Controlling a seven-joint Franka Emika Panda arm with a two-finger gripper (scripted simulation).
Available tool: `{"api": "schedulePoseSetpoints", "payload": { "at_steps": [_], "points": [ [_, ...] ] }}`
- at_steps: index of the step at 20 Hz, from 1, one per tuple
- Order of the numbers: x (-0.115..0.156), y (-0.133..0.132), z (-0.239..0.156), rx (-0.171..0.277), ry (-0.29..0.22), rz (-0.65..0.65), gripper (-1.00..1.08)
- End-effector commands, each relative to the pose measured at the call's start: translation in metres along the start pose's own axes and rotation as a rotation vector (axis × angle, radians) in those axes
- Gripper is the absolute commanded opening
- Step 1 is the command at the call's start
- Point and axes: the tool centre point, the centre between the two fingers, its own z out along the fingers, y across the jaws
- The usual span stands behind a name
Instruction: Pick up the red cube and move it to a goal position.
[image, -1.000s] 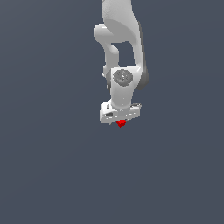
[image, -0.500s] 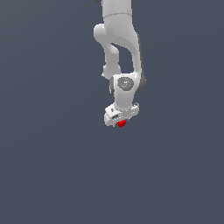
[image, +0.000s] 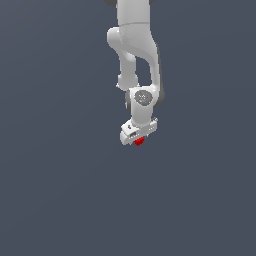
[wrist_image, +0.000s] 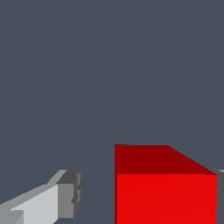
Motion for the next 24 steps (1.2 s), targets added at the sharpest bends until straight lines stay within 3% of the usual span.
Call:
{"api": "schedulePoseSetpoints", "payload": {
  "at_steps": [1, 4, 5, 24],
  "points": [
    [0.001, 0.001, -0.001, -0.001, 0.0, 0.003, 1.0],
    [0.002, 0.002, -0.002, -0.001, 0.0, 0.009, 1.0],
    [0.002, 0.002, -0.002, -0.001, 0.0, 0.009, -1.0],
    [0.008, 0.013, -0.021, -0.001, 0.0, 0.009, -1.0]
  ]
}}
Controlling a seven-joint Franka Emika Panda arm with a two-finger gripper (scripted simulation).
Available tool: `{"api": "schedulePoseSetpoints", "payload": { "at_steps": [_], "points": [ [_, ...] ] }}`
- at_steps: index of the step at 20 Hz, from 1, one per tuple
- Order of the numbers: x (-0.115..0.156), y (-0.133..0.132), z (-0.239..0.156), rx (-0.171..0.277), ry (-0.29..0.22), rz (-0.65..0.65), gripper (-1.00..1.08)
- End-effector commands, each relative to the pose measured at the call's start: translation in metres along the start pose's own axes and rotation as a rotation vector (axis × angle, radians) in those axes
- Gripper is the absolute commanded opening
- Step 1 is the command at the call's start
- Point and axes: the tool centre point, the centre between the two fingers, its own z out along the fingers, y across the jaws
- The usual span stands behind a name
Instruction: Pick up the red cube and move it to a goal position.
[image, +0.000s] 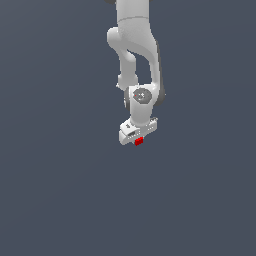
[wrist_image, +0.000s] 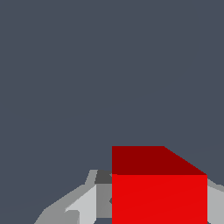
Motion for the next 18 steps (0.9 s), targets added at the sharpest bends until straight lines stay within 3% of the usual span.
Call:
{"api": "schedulePoseSetpoints", "payload": {
  "at_steps": [1, 18],
  "points": [
    [0.004, 0.006, -0.01, 0.0, 0.001, 0.0, -1.0],
    [0.051, 0.077, -0.132, 0.001, 0.002, 0.0, -1.0]
  ]
}}
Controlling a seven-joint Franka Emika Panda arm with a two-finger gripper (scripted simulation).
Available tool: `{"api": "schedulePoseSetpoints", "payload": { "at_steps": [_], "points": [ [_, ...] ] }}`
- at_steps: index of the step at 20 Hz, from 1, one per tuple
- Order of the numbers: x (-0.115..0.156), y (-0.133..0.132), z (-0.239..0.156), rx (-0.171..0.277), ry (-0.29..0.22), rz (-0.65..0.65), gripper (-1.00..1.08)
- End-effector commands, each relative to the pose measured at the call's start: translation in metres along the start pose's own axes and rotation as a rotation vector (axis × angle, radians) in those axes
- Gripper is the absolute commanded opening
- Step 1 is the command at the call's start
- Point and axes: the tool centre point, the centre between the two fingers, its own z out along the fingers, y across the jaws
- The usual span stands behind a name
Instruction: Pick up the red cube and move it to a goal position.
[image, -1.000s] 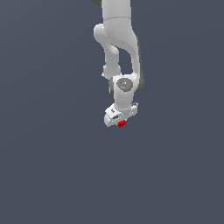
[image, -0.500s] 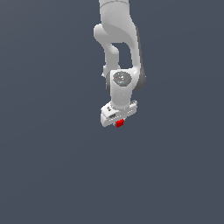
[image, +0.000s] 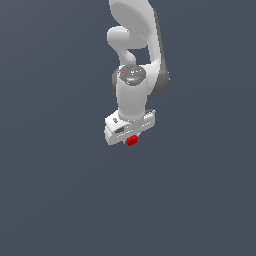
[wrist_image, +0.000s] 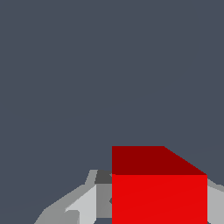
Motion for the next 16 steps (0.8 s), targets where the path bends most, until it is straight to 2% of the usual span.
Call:
{"api": "schedulePoseSetpoints", "payload": {
  "at_steps": [1, 8, 16],
  "points": [
    [0.007, 0.01, -0.017, 0.001, -0.001, -0.001, -1.0],
    [0.02, 0.029, -0.047, 0.0, -0.001, 0.0, -1.0],
    [0.025, 0.036, -0.058, -0.001, -0.001, 0.0, -1.0]
  ]
}}
